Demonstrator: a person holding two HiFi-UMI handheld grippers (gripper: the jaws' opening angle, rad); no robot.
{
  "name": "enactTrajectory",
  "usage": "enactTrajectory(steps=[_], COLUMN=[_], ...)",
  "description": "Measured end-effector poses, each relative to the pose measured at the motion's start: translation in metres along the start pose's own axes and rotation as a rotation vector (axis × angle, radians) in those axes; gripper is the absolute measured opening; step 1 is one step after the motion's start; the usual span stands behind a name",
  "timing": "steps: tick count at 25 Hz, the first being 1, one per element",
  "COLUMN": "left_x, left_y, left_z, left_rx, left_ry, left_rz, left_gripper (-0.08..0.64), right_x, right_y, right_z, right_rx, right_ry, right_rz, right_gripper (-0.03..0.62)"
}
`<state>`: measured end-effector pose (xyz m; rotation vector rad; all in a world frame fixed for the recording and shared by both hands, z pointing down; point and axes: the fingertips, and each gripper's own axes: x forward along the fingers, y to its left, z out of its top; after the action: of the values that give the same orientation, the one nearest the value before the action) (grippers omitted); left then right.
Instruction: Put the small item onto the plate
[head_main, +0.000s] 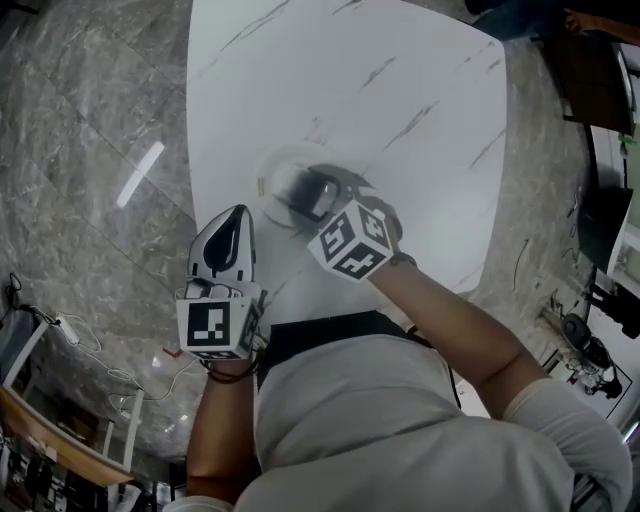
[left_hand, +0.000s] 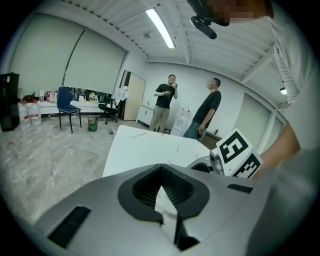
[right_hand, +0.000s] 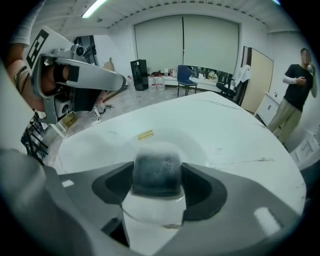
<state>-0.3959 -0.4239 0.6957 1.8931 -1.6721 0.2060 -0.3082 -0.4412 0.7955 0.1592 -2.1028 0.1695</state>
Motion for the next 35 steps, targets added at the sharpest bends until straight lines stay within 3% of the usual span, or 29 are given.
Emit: enactTrajectory(steps=[3,8,15,16,18,21,23,26,29,35], left_x=[-0.001,-0.010,-0.035,-0.040,-0.051,-0.073,-0.094,-0.129,-0.160,-0.256], left_y=[0.005,0.008,-0.007,-0.012,-0.026,-0.052,-0.075,-0.115,-0.162,-0.284], left_z=[-0.008,-0.007,0.004,0.007,0.014,0.028,0.039,0.063,0.104,0.147], left_rx=[-0.016,-0.011,-0.006,-0.003,0.011,0.045,0.060,0.064,0.116,0.164], left_ry=[0.041,0.040,-0.004,-0.011,-0.033,-0.062,-0.084,-0.158,-0.267,-0.355], left_rz=[0.016,0.027,0.047,0.052,0.055,0.065,0.075,0.065,0.048,0.000], left_gripper=[0.006,0.006,0.006,0.006,0.006,0.006,0.006,0.006,0.006,0.006], right_x=[0.003,0.001,-0.049,-0.061,-0.089,-0.142,-0.183,-0.250,-0.324,-0.473], right_y=[-0.001,-0.001,0.004,0.009,0.022,0.042,0.057,0.073,0.081,0.128], right_z=[-0.001,0.001,0.029,0.035,0.048,0.065,0.071,0.079,0.092,0.070], right_rx=[0.005,-0.002,0.005,0.013,0.031,0.010,-0.032,-0.088,-0.159,-0.024], right_ry=[0.009,0.003,-0.128,-0.161,-0.235,-0.351,-0.416,-0.518,-0.649,-0.832], right_rz=[-0.006,-0.018,-0.046,-0.030,0.029,0.081,0.078,0.037,-0.021,0.047], right_gripper=[0.288,0.290,0.288,0.271,0.167,0.068,0.037,0.015,0.003,0.003])
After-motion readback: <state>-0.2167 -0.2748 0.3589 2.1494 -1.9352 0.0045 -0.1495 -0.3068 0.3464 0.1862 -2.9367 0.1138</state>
